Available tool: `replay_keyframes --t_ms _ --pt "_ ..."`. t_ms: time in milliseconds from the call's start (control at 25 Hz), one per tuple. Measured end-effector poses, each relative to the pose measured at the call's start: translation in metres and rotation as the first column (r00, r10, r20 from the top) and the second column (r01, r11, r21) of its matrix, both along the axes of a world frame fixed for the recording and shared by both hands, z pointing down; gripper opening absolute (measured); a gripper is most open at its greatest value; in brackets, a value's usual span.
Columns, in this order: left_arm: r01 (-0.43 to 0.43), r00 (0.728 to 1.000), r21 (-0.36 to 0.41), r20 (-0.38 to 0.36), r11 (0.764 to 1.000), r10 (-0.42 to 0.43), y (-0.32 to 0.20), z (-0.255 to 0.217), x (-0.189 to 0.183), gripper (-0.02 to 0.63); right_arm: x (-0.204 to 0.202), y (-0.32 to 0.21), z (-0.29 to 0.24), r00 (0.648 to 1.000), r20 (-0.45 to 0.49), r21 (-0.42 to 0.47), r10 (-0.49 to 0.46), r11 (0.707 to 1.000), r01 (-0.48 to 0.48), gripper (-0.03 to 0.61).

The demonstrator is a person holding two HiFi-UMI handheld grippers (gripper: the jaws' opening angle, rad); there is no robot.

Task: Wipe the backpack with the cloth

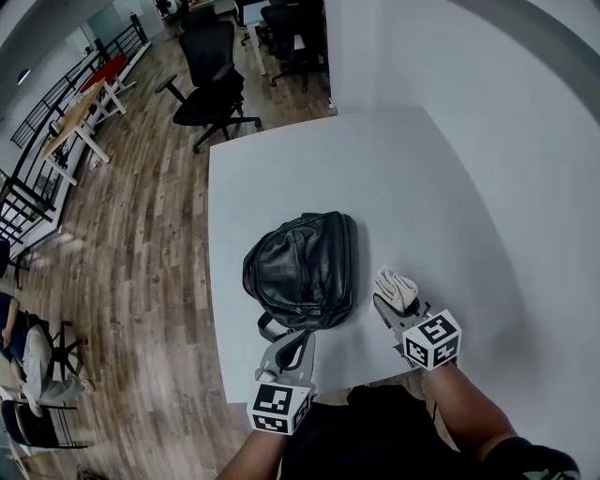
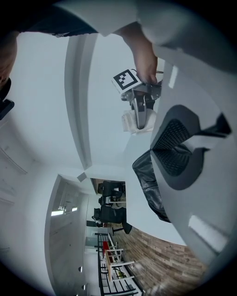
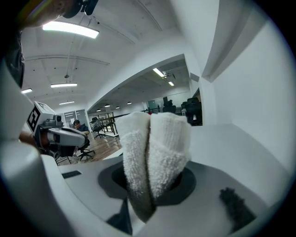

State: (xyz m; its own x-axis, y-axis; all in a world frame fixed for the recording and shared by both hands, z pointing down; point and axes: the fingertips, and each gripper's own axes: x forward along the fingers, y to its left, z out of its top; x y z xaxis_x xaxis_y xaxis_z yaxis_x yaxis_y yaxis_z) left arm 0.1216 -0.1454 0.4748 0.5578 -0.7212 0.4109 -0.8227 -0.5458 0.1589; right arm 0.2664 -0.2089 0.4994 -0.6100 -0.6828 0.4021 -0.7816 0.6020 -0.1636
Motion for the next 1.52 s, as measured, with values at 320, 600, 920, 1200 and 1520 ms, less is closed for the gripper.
replay_keyframes --t_ms 320,600,920,1200,1520 --pt "0.061 0.997 -0.020 0.041 0.998 -0.060 -0.004 0.013 0.020 0.006 0.009 -0.035 0.013 0.997 -0.010 0.005 -0.079 0.997 0.079 0.100" --pt "0.059 0.995 -0.055 0.080 0.997 -0.055 -0.003 0.032 0.030 0.006 0.013 -0.070 0.034 0.990 -0.072 0.021 -0.118 0.993 0.120 0.101" --pt "0.100 0.991 -0.079 0.098 0.992 -0.092 -0.010 0.042 0.029 0.006 0.016 -0.127 0.051 0.985 -0.134 0.048 -0.113 0.992 0.120 0.101" --pt "0.146 0.986 -0.088 0.098 0.985 -0.137 -0.014 0.044 0.023 0.006 0.018 -0.172 0.064 0.979 -0.178 0.059 -0.096 0.992 0.108 0.100" --pt "0.158 0.984 -0.106 0.105 0.982 -0.147 -0.021 0.052 0.021 0.006 0.017 -0.200 0.094 0.967 -0.234 0.030 -0.102 0.993 0.112 0.100"
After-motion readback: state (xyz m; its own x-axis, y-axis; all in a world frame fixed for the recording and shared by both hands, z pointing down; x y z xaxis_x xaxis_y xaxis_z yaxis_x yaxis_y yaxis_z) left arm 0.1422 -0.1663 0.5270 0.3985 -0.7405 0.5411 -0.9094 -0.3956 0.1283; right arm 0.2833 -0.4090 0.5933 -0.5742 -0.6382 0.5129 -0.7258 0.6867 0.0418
